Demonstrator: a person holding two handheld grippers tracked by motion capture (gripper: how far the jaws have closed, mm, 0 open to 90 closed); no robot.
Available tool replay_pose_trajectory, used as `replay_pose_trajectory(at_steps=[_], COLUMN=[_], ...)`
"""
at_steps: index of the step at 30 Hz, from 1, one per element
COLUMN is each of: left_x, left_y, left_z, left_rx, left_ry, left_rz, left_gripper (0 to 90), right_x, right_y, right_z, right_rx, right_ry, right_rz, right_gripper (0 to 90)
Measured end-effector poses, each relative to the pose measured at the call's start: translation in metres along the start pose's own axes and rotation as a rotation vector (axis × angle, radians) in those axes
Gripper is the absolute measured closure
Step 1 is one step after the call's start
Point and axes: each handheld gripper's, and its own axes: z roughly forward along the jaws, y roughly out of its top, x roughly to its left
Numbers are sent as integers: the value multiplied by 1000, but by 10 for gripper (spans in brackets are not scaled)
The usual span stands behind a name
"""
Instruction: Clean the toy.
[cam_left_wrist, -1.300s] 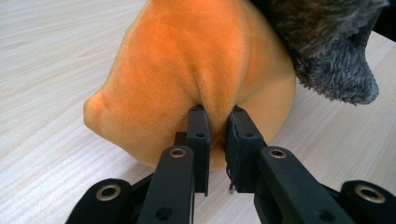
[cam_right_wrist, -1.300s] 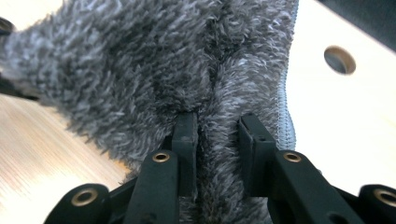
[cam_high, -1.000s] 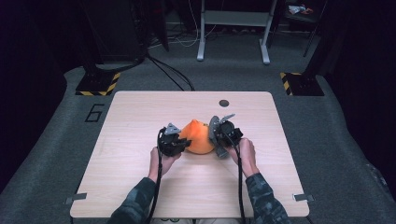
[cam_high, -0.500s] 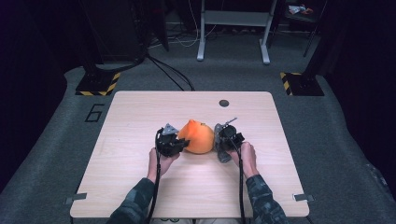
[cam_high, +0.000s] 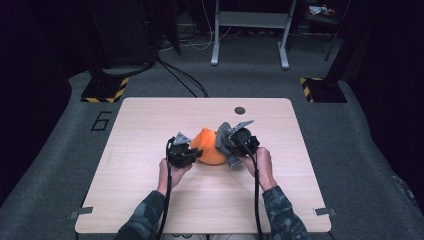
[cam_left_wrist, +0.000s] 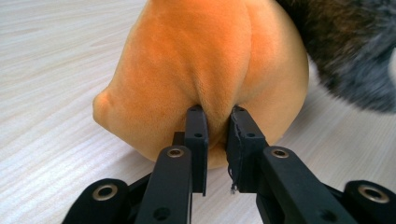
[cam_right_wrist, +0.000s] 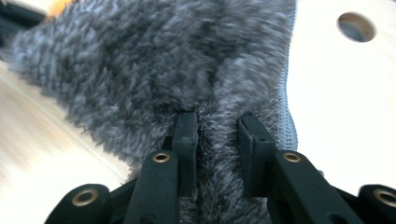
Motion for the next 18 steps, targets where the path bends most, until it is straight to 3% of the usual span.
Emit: replay_pose_trajectory(at_steps=[2,5,8,11,13,16,18], left_x=[0,2,2,4,4,2,0], left_y=[0,-2,-3,-3,-2,0,0], left_z=[0,-3,-3,-2,1,5,12], left_rx=[-4,-4,20,25,35,47,71], left_ry=[2,14,51,63,65,81,89], left_rz=[6,14,36,50,80,110,159], left_gripper=[766,682,571,502,475,454,475], right_x=[1,-3,-6,-7,-9,-8,-9], right_y=[0,-1,0,0,1,2,2], right_z=[8,11,12,13,14,15,16], right_rx=[2,-12,-9,-3,-4,-5,-9], right_ry=[2,8,-7,-12,-14,-19,-26], right_rz=[-6,31,17,23,7,27,17], right_gripper=[713,713,714,713,713,713,714])
